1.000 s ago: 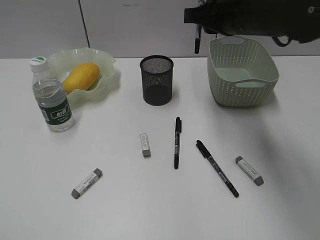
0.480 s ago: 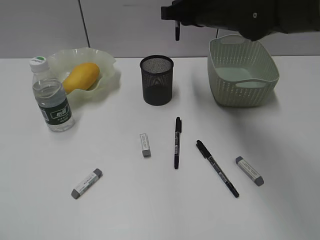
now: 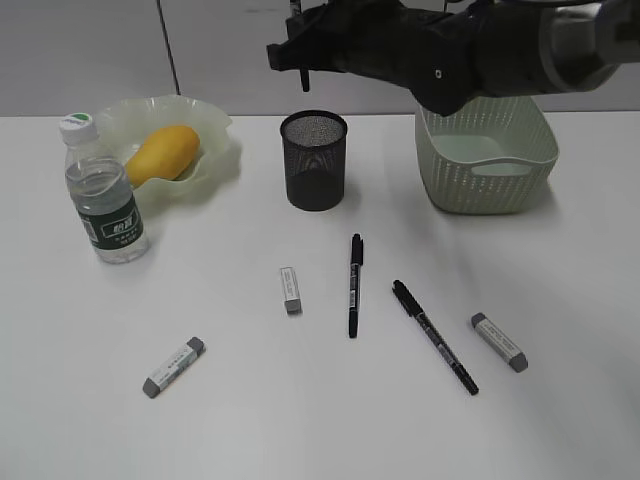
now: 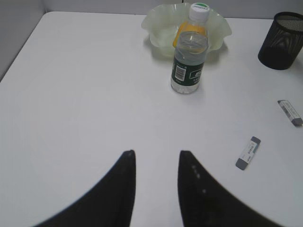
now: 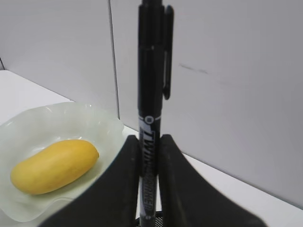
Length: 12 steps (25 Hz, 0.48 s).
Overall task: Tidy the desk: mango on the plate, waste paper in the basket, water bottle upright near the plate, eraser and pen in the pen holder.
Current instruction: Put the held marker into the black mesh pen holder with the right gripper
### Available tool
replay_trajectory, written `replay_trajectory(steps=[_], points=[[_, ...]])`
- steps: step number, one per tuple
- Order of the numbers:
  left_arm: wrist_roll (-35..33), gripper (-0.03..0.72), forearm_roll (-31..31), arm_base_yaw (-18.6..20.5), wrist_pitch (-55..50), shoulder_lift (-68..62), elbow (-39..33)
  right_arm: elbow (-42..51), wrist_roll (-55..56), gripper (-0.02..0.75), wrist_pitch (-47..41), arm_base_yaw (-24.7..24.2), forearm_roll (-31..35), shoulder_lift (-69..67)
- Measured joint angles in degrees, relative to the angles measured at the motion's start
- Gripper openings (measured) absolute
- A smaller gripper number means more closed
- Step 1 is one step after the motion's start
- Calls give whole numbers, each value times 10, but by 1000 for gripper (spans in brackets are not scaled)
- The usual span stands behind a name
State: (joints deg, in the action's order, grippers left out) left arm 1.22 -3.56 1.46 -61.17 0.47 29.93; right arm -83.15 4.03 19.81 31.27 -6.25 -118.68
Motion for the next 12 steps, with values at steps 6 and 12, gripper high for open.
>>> replay_trajectory(steps=[6,12], points=[[0,239,0,0,0,0,0,0,-13,99,12,0,-2,-28],[0,239,0,0,0,0,0,-1,-32,99,12,0,-3,-61]])
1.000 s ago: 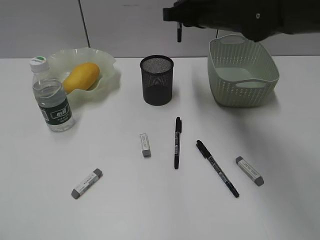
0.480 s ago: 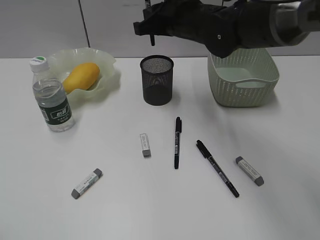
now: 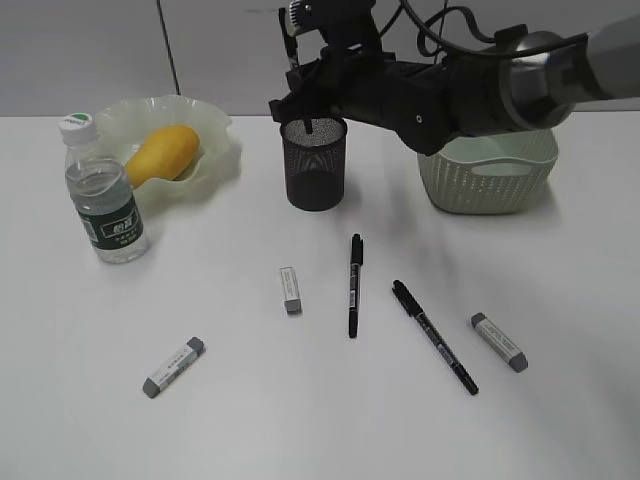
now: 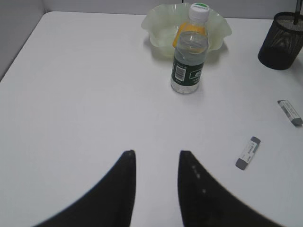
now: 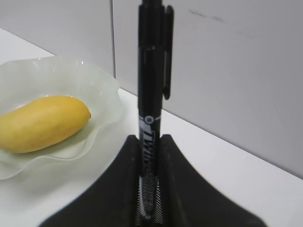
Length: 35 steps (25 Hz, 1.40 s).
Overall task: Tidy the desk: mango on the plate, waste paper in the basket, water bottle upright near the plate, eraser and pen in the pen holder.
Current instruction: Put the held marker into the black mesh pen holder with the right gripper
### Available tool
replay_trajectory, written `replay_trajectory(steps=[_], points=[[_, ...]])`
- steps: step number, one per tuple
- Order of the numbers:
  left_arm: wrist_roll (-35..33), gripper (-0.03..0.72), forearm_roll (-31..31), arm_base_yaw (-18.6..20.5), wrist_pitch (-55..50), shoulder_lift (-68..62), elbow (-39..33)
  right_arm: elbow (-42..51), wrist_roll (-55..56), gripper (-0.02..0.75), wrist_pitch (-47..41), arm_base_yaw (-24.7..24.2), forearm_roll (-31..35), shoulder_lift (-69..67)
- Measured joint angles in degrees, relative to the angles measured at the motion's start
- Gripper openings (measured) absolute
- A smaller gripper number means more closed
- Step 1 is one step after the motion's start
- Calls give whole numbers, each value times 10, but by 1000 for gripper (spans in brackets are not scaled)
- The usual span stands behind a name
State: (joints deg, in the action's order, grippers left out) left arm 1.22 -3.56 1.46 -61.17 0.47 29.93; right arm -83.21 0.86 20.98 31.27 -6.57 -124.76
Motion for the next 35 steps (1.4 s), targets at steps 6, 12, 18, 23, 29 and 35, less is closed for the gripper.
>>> replay_trajectory(steps=[6,12,18,23,29,35], points=[[0,239,0,0,0,0,0,0,-9,99,4,-1,0,-1],[0,239,0,0,0,0,0,0,-13,99,3,-9,0,-18],[0,239,0,0,0,0,0,0,-13,103,3,-9,6,-20],[0,239,0,0,0,0,0,0,-14,167,-4,-9,8,-20],[0,239,0,0,0,0,0,0,-12,272,-41,-9,8,-20],[0,239,0,0,0,0,0,0,-9,354,-85,-10,16,0]])
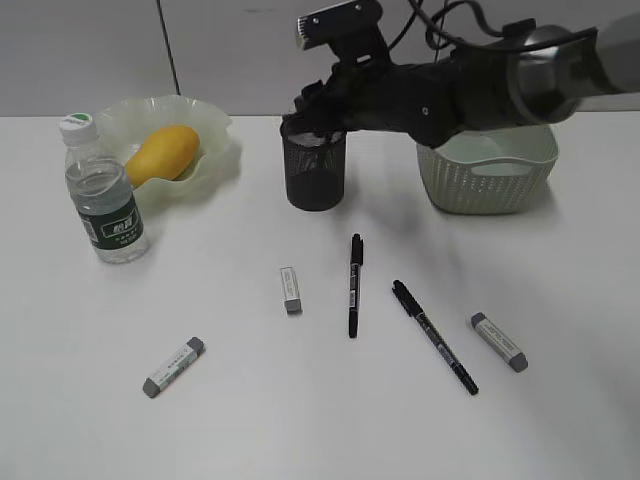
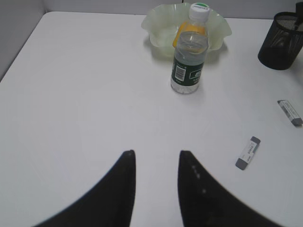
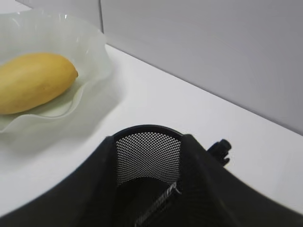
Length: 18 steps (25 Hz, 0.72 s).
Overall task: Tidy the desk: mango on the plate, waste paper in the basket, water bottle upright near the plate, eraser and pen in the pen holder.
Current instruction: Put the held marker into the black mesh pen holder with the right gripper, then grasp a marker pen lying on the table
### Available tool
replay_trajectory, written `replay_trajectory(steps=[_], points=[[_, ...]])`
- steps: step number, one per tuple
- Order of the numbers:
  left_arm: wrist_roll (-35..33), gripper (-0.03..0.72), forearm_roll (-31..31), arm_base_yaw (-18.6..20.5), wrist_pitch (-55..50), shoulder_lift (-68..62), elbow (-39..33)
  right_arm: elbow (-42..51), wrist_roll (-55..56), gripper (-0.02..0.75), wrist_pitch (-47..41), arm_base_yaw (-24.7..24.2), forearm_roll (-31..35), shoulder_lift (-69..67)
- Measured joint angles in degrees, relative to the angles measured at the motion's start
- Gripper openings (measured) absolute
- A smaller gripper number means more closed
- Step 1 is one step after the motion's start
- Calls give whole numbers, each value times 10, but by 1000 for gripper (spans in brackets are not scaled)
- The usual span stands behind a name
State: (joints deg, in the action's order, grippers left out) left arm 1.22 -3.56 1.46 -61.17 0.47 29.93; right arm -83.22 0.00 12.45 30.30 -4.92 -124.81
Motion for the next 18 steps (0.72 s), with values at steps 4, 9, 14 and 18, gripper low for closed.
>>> replay_trajectory(steps=[4,9,14,18], points=[[0,239,0,0,0,0,0,0,5,358,-52,-1,6,39],[0,239,0,0,0,0,0,-23,26,349,-186,-1,23,83],[0,239,0,0,0,0,0,-92,32,298,-387,-1,49,98],[0,239,0,0,0,0,0,-164,53,290,-548,-1,49,98]])
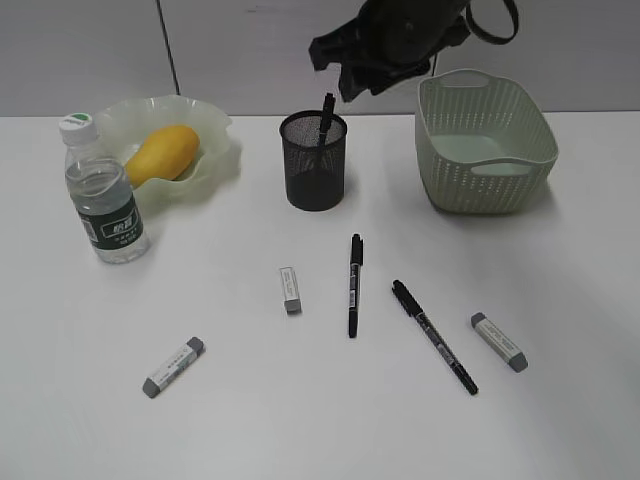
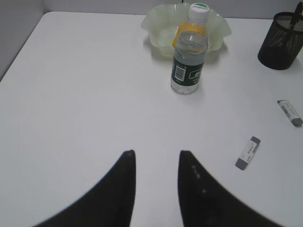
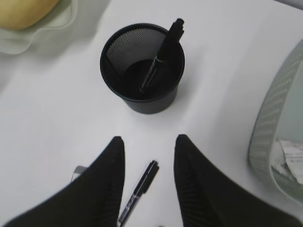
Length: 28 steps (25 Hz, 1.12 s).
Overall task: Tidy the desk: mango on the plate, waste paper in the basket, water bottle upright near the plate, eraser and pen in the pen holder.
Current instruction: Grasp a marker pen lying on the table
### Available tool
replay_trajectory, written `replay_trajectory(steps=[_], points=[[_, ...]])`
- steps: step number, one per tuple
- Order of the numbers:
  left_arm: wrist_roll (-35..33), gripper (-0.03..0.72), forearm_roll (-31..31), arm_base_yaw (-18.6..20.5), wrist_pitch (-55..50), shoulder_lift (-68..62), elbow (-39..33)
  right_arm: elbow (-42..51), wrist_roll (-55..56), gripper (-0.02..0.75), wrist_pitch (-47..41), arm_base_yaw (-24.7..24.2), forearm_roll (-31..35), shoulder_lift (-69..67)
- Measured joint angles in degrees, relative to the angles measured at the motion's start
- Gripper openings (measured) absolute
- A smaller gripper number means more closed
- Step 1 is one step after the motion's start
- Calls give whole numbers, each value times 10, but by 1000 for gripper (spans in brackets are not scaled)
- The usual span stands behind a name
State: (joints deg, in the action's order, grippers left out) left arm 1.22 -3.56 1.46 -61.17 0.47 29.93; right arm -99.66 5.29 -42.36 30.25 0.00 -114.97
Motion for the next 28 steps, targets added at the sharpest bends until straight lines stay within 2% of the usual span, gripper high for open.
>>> replay_trajectory(steps=[3,7,14,18,23,28], points=[[0,239,0,0,0,0,0,-44,3,290,-84,-1,5,0],[0,239,0,0,0,0,0,-69,5,290,-152,-16,7,3],[0,239,-1,0,0,0,0,-73,6,290,-256,-109,7,5],[0,239,-1,0,0,0,0,-73,7,289,-267,-146,0,10],[0,239,-1,0,0,0,0,-66,7,289,-267,-151,-5,26],[0,239,-1,0,0,0,0,51,7,289,-267,-151,-6,98]])
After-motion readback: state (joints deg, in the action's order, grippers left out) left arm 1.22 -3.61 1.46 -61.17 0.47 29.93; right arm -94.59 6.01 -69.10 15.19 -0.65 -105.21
